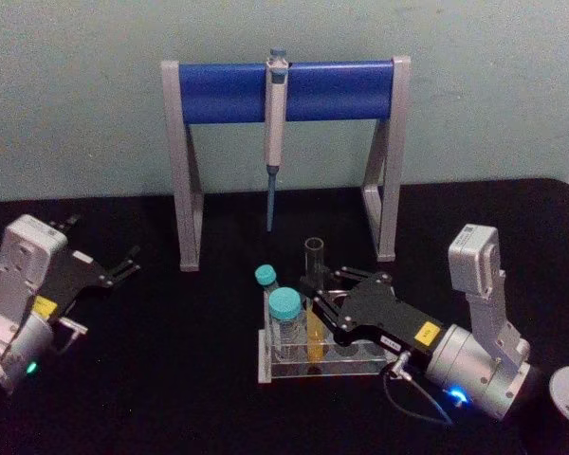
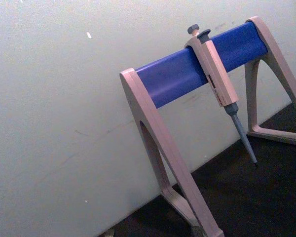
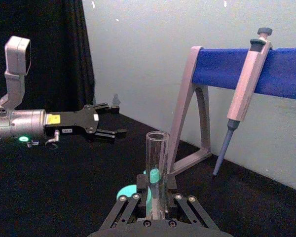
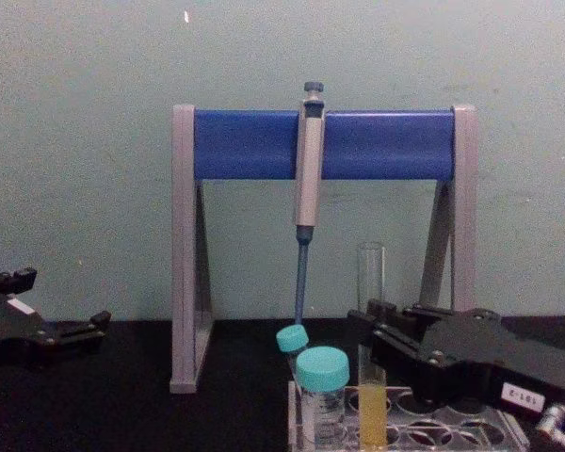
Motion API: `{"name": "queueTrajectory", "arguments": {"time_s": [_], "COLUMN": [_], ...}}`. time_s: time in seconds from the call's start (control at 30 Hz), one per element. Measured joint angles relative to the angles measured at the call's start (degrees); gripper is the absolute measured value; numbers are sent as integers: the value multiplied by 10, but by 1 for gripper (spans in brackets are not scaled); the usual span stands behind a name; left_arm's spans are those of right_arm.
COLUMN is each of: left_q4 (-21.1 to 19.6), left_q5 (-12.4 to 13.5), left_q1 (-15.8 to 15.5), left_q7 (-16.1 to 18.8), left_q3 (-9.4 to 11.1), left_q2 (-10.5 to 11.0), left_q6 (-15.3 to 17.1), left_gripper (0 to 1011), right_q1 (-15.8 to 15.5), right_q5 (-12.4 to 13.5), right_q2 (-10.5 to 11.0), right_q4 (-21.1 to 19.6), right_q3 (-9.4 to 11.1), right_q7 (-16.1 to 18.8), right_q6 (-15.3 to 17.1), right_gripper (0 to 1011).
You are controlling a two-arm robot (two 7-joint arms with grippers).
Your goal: Pick up the test tube from the test tube rack, shake it, then place it back into the test tube rack.
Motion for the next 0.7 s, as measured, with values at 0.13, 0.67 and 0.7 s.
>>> {"name": "queueTrajectory", "arguments": {"time_s": [0.13,0.67,0.7], "left_q4": [0,0,0], "left_q5": [0,0,0], "left_q1": [0,0,0], "left_q7": [0,0,0], "left_q3": [0,0,0], "left_q2": [0,0,0], "left_q6": [0,0,0], "left_gripper": [1001,1001,1001], "right_q1": [-2,-6,-6], "right_q5": [-2,-6,-6], "right_q2": [-2,-4,-4], "right_q4": [3,4,4], "right_q3": [1,4,4], "right_q7": [-3,-7,-7], "right_q6": [0,7,8], "right_gripper": [223,222,222]}}
